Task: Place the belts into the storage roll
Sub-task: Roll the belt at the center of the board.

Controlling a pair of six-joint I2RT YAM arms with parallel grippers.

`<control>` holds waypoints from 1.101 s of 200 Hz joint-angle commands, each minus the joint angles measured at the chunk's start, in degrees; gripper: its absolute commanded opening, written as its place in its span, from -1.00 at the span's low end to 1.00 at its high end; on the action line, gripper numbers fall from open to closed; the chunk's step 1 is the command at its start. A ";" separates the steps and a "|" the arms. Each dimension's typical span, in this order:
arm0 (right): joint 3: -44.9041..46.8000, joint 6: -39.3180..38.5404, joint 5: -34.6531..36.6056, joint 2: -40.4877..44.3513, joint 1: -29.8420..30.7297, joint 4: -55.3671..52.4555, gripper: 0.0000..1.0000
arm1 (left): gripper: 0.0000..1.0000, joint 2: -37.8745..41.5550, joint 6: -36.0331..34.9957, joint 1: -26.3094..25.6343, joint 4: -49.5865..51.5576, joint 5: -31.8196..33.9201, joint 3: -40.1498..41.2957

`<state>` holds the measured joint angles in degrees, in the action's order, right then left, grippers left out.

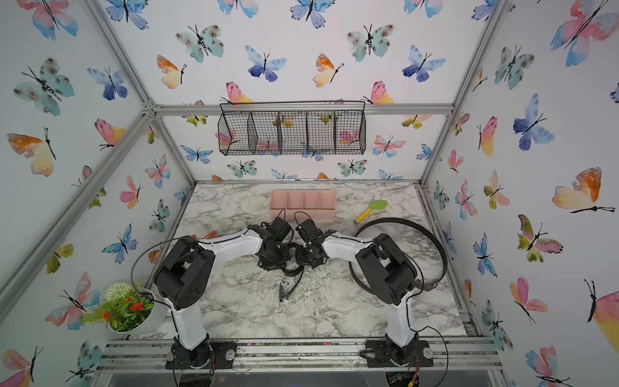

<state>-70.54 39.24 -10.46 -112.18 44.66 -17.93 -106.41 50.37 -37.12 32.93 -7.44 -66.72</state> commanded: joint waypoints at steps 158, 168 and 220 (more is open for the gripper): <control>4.54 -12.93 -4.45 3.82 0.69 6.93 -0.93 | 0.97 26.46 -8.52 8.03 -7.91 -23.13 14.02; 5.67 -15.19 -4.65 5.01 0.73 7.81 -0.93 | 0.97 28.08 -10.42 8.95 -7.72 -24.90 14.10; 12.16 -28.62 -3.82 14.03 0.69 12.17 -0.93 | 0.97 30.44 -21.42 9.97 5.38 -18.14 6.35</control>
<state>-60.58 19.55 -13.67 -103.61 44.99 -9.47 -76.84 36.82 -27.79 30.87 -27.75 -56.97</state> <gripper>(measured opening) 0.163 0.983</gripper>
